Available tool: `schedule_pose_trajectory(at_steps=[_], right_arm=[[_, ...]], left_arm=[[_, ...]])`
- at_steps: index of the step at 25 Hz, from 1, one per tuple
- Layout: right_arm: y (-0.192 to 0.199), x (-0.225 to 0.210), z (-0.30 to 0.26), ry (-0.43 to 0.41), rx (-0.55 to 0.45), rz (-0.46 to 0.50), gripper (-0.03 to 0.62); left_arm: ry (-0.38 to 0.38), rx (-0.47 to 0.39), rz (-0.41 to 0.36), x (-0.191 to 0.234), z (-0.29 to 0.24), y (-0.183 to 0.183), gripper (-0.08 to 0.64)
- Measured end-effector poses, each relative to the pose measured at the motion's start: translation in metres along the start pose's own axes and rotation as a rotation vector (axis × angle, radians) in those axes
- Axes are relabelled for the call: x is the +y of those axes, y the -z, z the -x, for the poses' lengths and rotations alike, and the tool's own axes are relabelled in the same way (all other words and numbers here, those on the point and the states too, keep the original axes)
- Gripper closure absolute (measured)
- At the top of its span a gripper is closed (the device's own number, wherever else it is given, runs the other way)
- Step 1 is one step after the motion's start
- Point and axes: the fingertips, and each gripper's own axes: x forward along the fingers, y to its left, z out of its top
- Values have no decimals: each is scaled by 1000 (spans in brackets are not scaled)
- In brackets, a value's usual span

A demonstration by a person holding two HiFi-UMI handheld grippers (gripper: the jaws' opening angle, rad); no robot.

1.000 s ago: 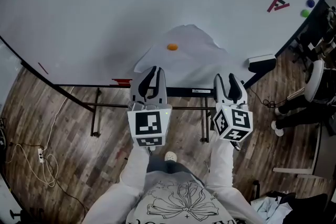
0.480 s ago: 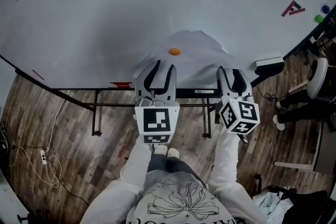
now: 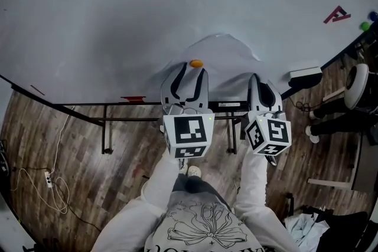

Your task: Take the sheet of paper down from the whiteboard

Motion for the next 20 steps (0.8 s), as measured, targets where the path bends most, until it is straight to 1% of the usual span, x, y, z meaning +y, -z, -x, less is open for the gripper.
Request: schedule_pose_trajectory(at_steps=[3,6,10,15,20], right_arm=[[1,2,-2,3,2,16,568],[2,2,-3,9,6,29,575],[4,0,-5,14,7,25,581],[5,2,-4,12,11,22,581],[6,2,-3,9,20,27,581]], left_arm=[[-8,8,4,-1,-5,0,420],[-32,8,16,-2,-7,0,420],[-86,12,-6,-1,-9,0,422],[-162,21,-10,0,-10,1,426],[-218,22,-19,-1,-10,0,426]])
